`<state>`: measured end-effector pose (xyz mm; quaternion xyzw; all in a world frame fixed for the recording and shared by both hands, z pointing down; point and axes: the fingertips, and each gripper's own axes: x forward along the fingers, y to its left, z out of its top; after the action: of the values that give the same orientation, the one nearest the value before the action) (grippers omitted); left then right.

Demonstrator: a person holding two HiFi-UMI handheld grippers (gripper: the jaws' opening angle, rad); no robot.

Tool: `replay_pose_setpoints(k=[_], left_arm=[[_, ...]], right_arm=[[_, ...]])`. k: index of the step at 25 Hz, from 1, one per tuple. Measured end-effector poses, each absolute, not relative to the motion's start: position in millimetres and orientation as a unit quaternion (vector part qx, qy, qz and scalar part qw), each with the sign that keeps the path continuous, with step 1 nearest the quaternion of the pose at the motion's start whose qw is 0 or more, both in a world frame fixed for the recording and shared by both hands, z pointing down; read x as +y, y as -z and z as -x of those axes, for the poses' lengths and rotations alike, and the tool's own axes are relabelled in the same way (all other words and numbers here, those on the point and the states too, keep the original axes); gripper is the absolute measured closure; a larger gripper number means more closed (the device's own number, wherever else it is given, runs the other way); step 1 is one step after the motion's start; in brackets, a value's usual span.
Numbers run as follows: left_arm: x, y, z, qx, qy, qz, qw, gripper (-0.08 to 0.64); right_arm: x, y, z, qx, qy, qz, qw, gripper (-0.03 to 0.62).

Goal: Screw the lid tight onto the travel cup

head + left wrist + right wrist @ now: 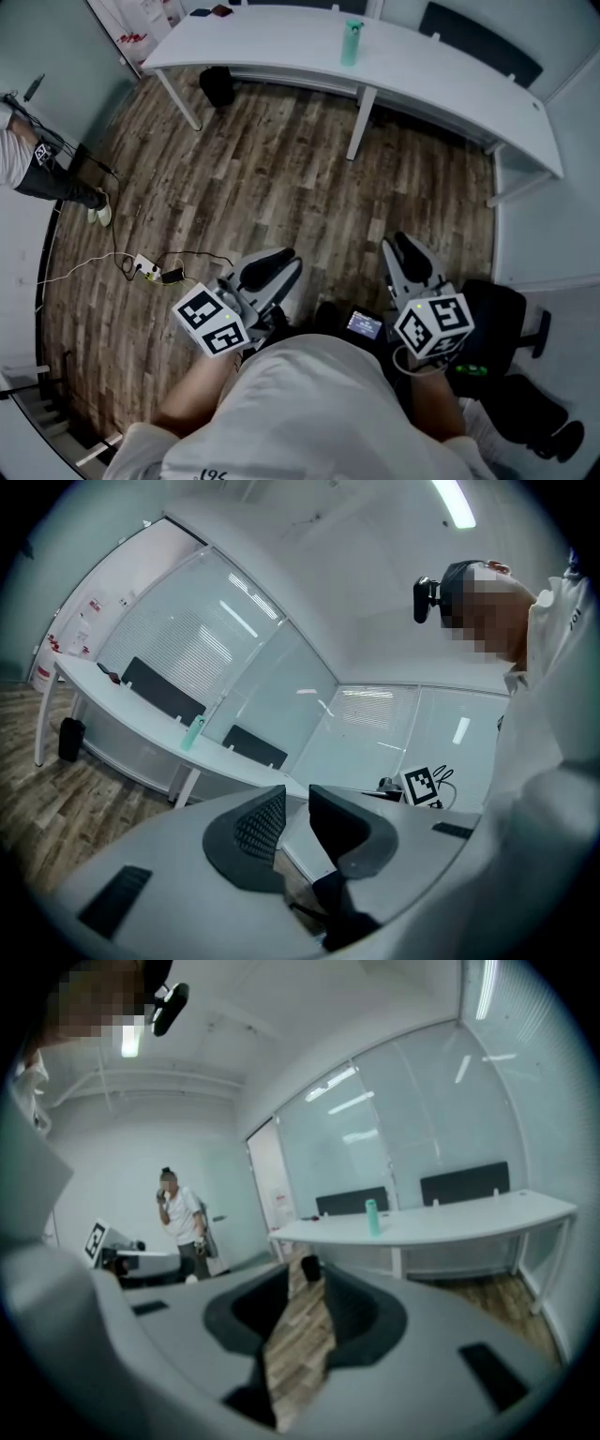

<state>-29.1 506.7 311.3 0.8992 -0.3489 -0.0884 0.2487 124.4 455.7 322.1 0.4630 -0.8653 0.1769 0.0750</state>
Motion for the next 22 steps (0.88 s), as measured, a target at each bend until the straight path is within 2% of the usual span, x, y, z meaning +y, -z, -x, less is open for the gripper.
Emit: replay_pose_setpoints(k=[4, 22], left_arm=[[502, -315, 21, -0.361, 0.087, -0.894, 0.252, 0.459], [471, -311, -23, -0.396, 0.086, -0.884, 0.233, 0.459]], right_arm=[[447, -326, -136, -0.866, -0.18, -0.46, 0.076, 0.477], [406, -332, -173, -0.889, -0.18, -0.414, 0.075, 0.476]])
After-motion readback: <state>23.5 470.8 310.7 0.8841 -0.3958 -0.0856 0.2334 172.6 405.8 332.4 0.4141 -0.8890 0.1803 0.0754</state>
